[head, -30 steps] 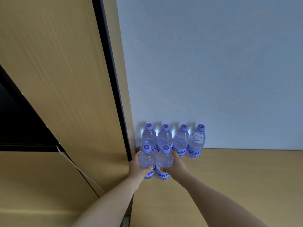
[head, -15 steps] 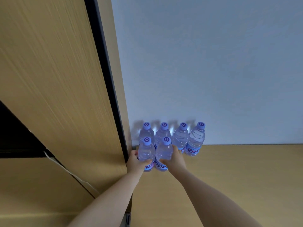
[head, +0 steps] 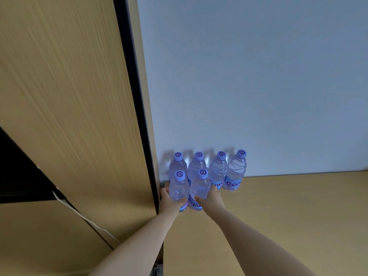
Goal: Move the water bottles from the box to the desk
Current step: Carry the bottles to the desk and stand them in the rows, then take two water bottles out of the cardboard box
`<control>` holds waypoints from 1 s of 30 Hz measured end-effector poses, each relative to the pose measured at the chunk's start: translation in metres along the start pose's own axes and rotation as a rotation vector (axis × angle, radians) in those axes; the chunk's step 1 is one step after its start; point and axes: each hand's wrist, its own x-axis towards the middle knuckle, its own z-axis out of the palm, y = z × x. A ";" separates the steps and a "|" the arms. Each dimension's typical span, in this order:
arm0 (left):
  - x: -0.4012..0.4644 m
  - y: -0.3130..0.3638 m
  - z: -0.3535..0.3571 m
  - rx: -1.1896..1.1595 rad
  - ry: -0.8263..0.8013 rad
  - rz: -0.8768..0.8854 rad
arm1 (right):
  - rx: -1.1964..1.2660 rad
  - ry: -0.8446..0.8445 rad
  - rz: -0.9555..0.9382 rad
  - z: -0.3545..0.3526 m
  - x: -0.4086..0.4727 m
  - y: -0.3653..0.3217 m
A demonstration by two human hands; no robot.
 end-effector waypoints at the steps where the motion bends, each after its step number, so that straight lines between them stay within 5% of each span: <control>1: 0.000 -0.001 -0.001 -0.002 -0.007 -0.001 | -0.011 0.000 0.024 0.001 -0.001 0.000; 13: -0.046 -0.049 -0.054 0.428 -0.100 0.012 | -0.189 -0.194 -0.028 0.024 -0.041 0.011; 19: -0.092 -0.083 -0.116 0.683 0.116 -0.052 | -0.356 -0.369 -0.210 0.066 -0.071 -0.013; 30: -0.207 -0.156 -0.270 0.746 0.369 -0.415 | -0.742 -0.800 -0.583 0.206 -0.175 -0.083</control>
